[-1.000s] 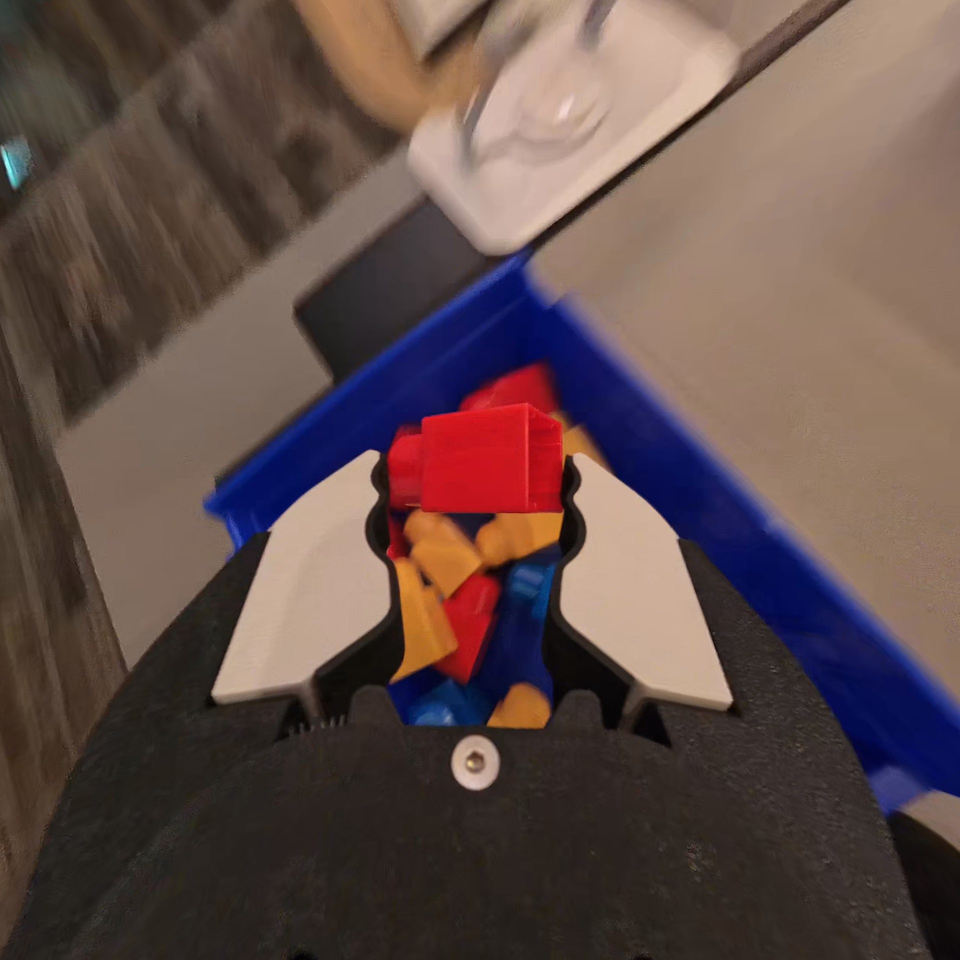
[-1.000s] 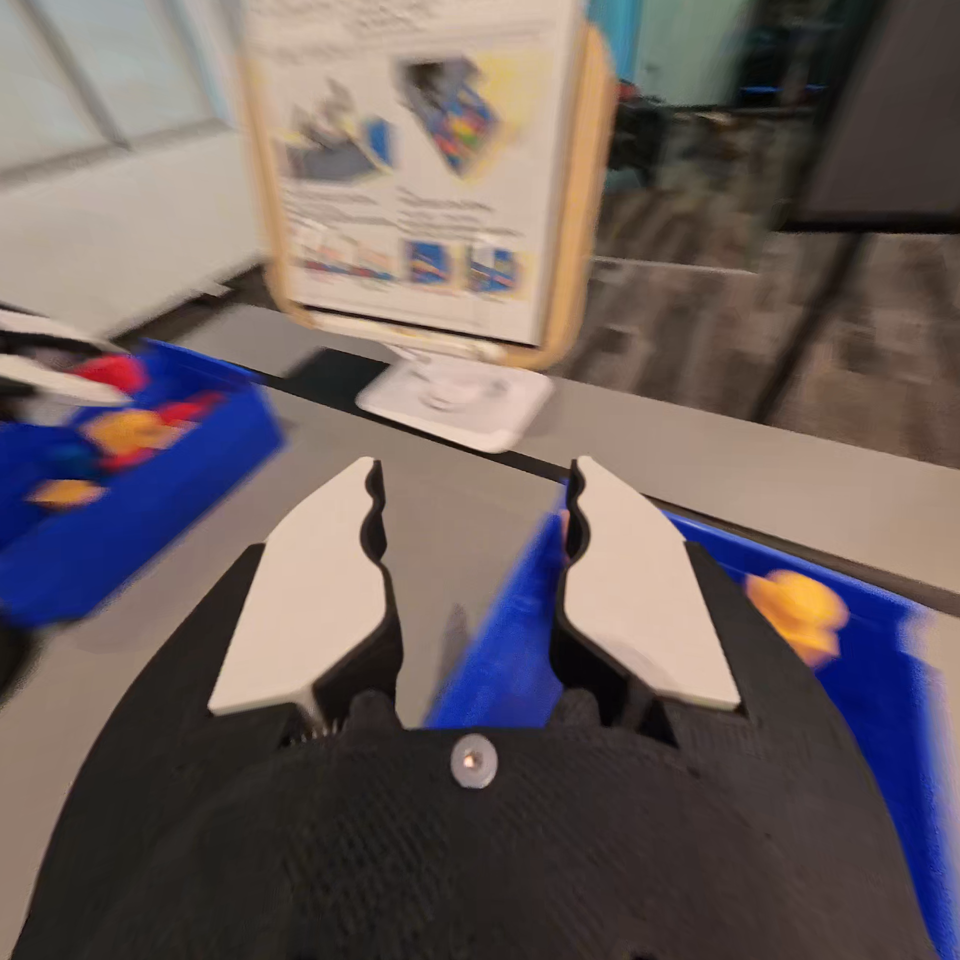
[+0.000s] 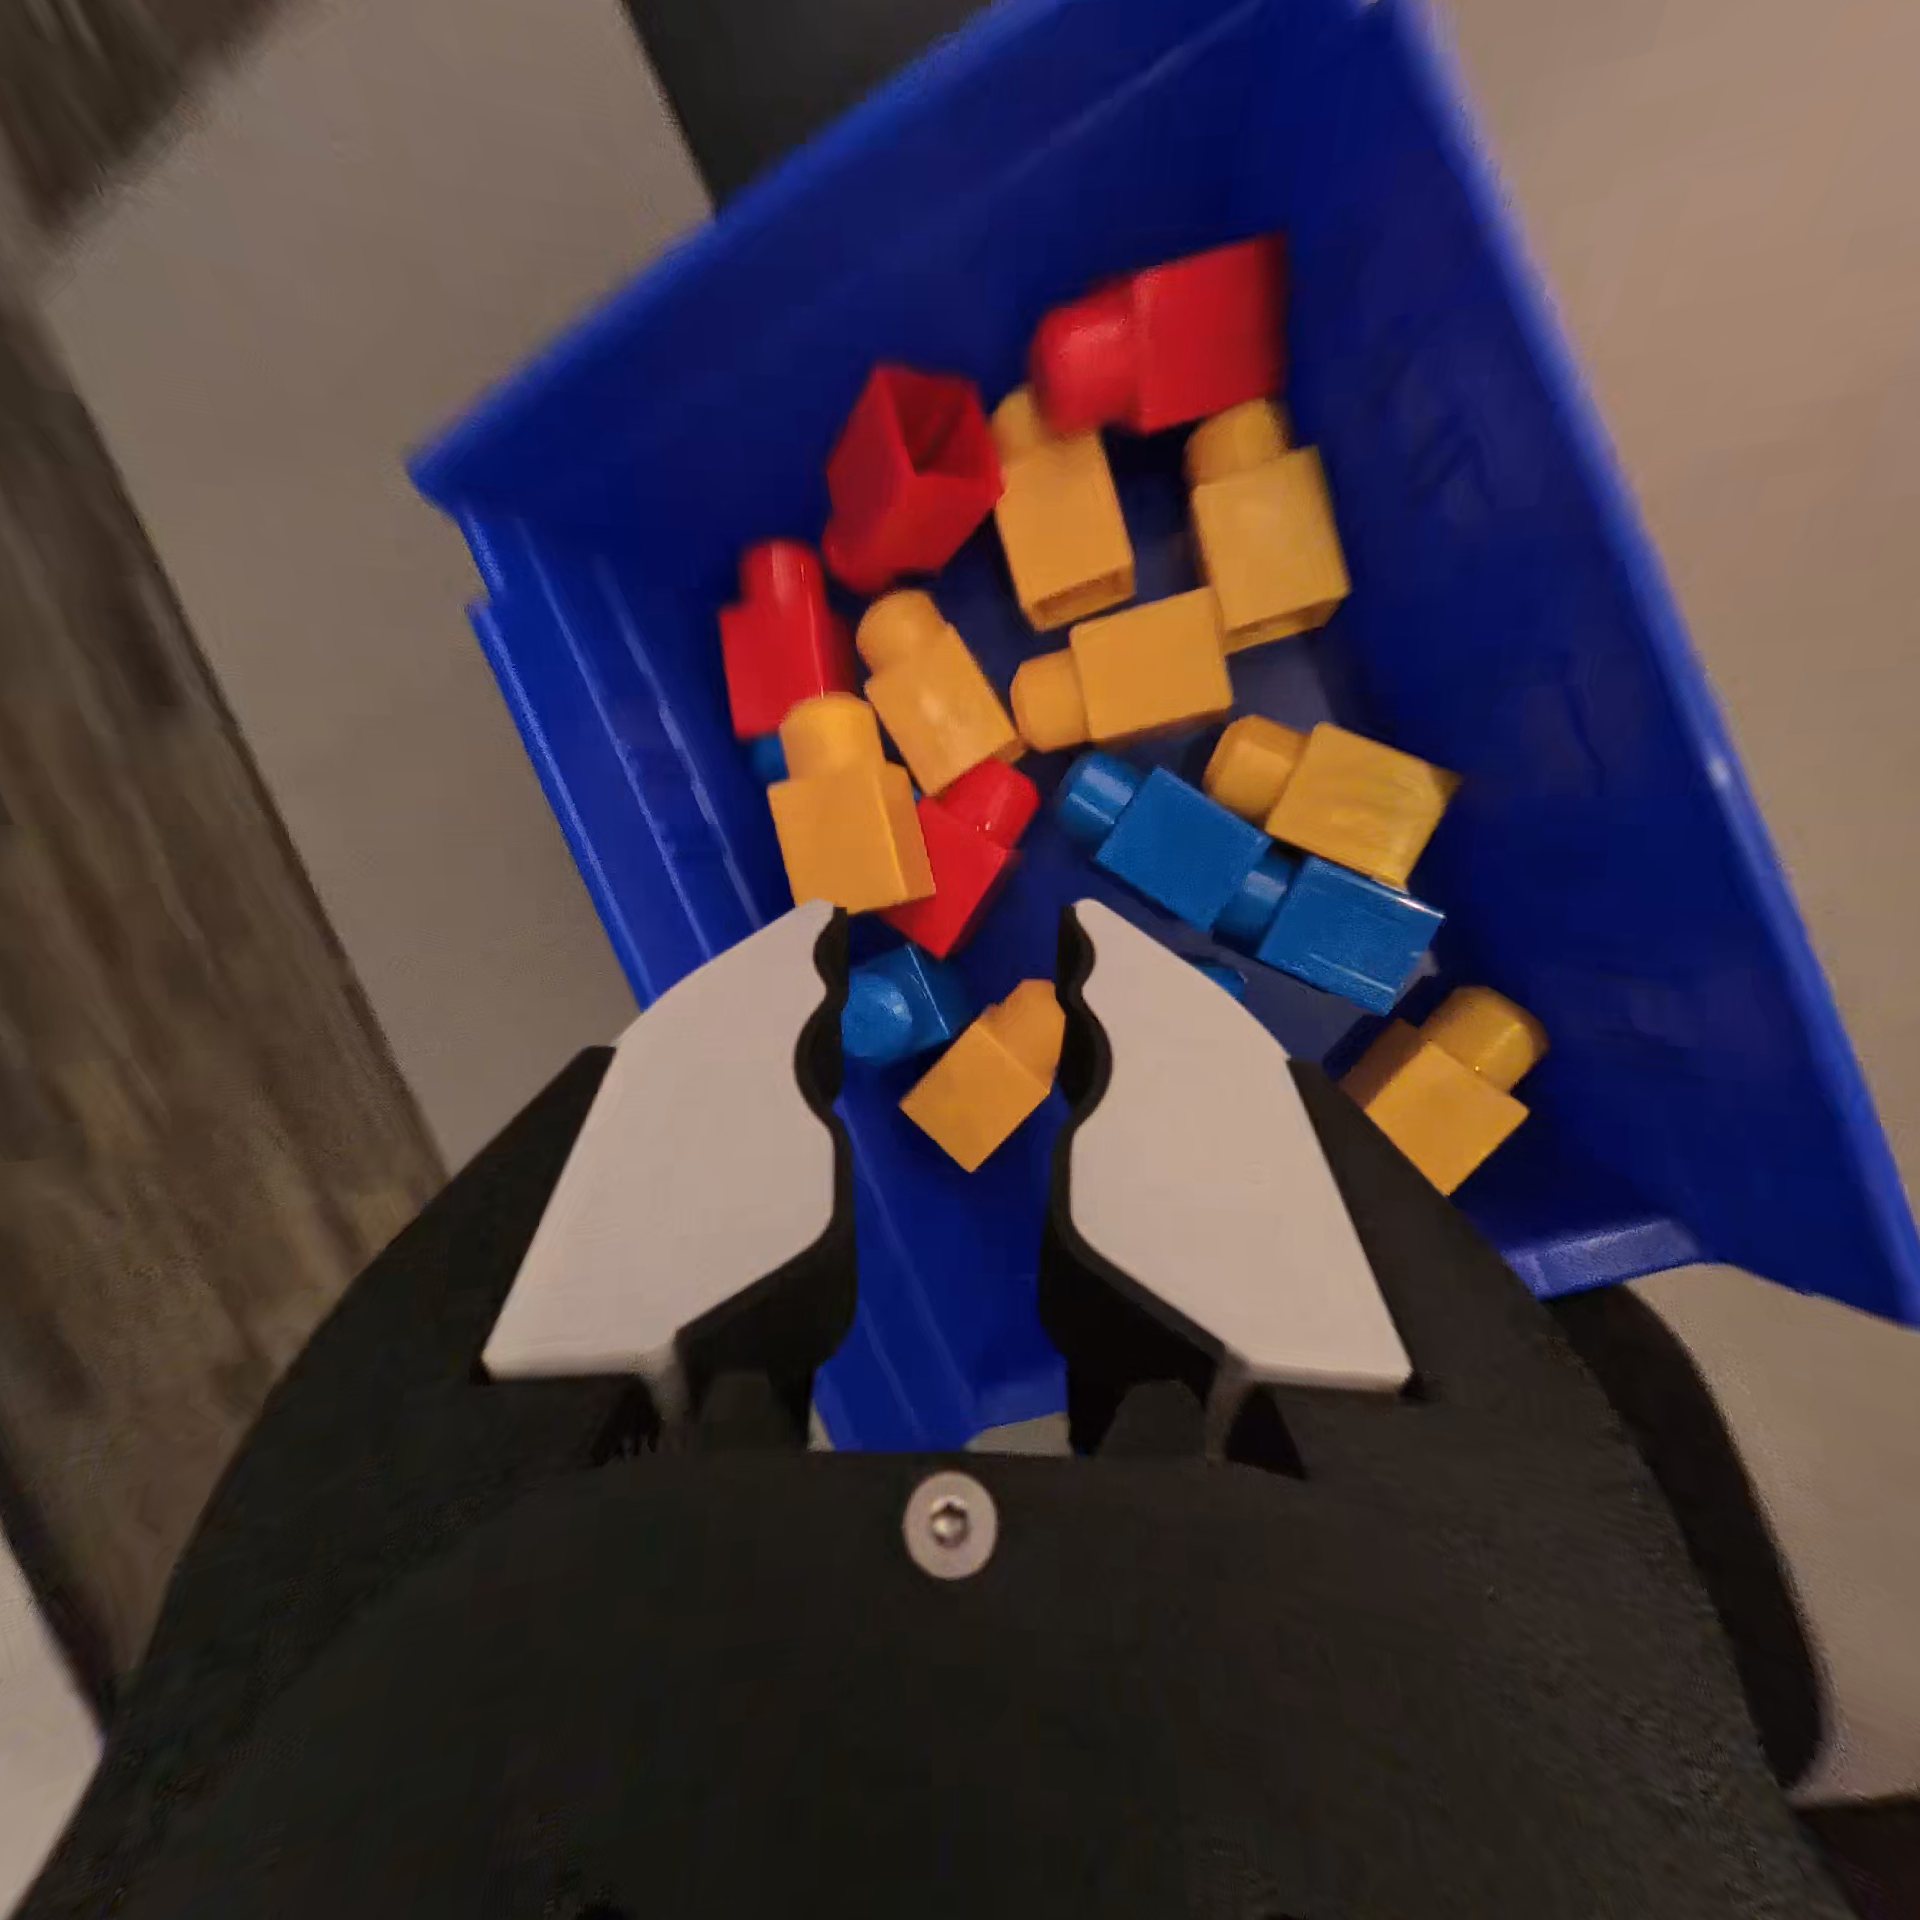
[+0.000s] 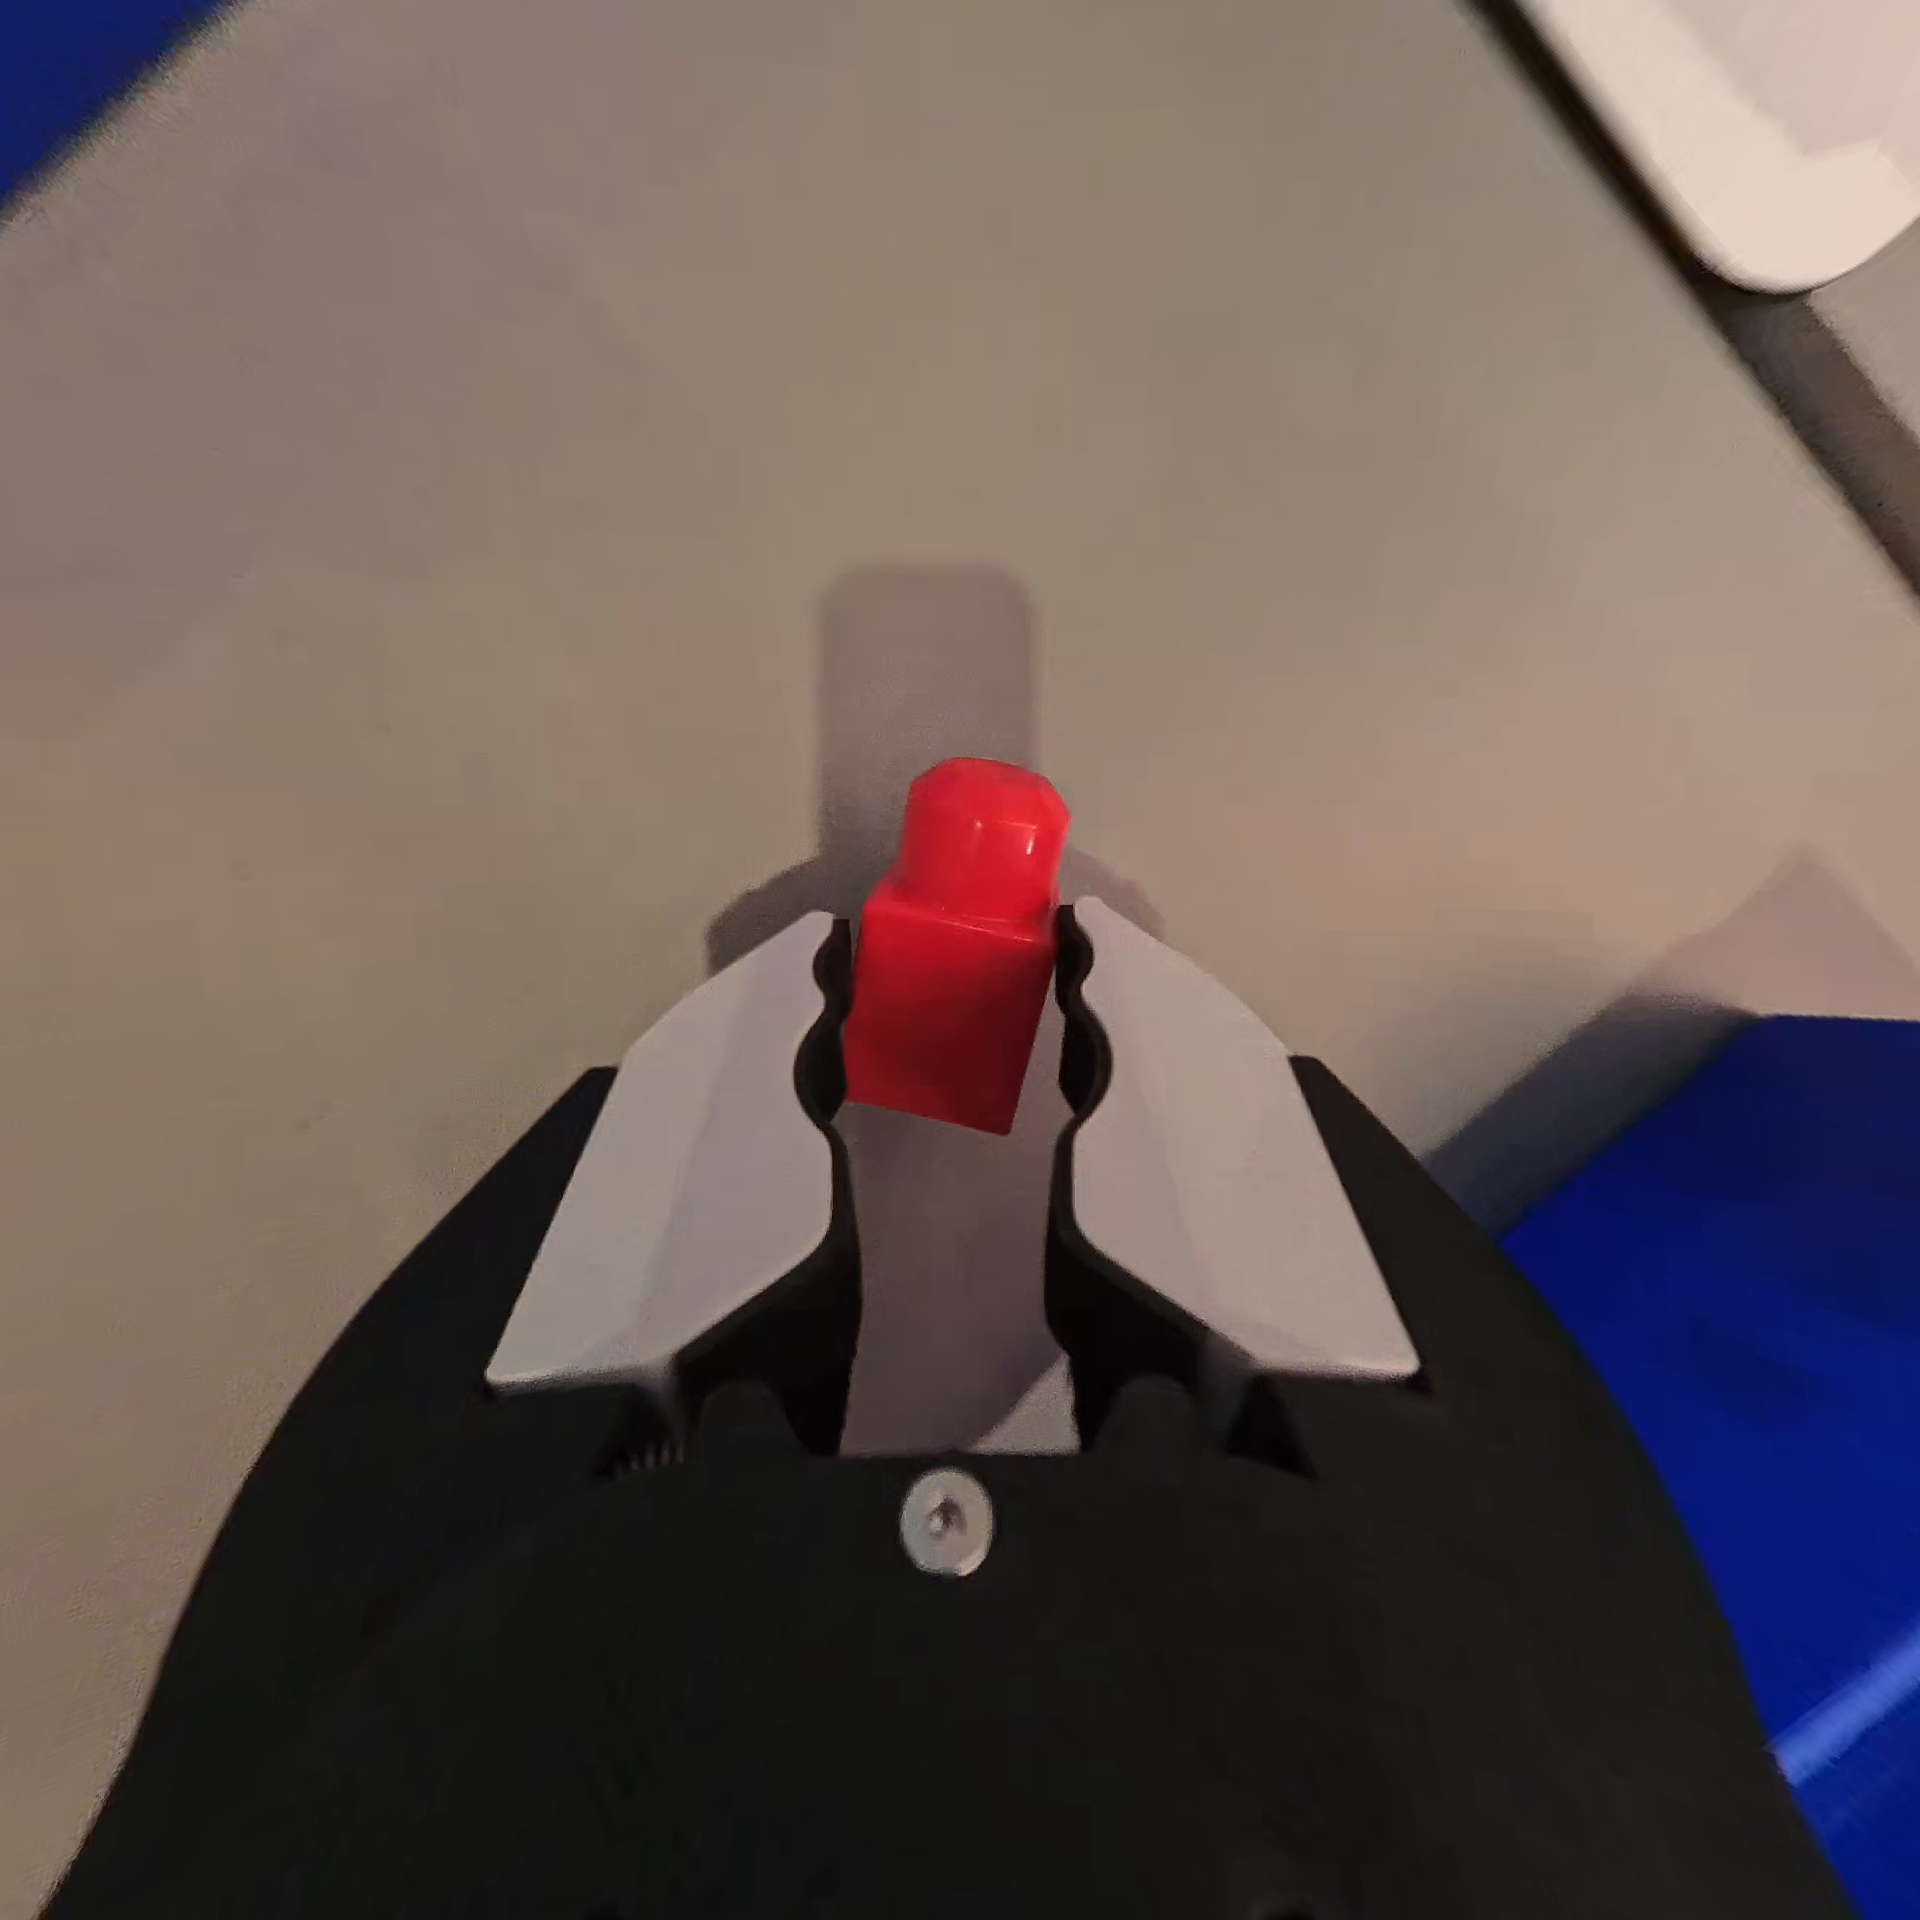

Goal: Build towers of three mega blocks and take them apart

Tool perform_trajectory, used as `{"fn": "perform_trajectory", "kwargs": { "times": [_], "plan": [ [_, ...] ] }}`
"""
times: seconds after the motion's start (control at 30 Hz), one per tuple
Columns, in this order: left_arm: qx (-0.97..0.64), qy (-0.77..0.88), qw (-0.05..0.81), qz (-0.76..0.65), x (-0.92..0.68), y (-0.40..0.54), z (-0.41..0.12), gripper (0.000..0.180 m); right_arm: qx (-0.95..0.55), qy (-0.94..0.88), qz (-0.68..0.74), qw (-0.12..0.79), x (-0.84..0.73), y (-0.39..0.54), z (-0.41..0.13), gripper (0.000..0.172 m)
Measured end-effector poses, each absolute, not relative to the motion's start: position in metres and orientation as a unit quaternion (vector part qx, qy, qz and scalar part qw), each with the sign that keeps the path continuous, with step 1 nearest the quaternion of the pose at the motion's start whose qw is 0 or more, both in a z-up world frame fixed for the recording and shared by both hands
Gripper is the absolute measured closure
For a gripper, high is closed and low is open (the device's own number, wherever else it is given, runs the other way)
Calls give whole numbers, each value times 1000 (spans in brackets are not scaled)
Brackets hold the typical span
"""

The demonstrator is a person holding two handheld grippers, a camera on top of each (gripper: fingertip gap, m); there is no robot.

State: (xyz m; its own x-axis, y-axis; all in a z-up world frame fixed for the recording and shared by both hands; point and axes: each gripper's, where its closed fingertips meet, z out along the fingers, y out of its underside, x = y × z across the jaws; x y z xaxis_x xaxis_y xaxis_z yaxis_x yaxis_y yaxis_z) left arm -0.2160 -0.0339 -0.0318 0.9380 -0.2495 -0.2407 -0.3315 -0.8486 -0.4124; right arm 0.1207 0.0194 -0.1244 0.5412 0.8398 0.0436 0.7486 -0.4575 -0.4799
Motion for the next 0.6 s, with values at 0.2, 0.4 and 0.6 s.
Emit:
{"fn": "perform_trajectory", "kwargs": {
  "times": [0.2, 0.4, 0.6],
  "plan": [
    [-978, 81, 169, 90, -242, -22, -72, 135, -846, -479, 109, 207, 114, 13, -135, 133],
    [-980, 72, 148, 116, -253, -8, -95, 135, -846, -482, 101, 206, 116, 14, -137, 133],
    [-981, 60, 132, 125, -263, -12, -99, 139, -845, -485, 89, 207, 116, 16, -140, 133]
  ]
}}
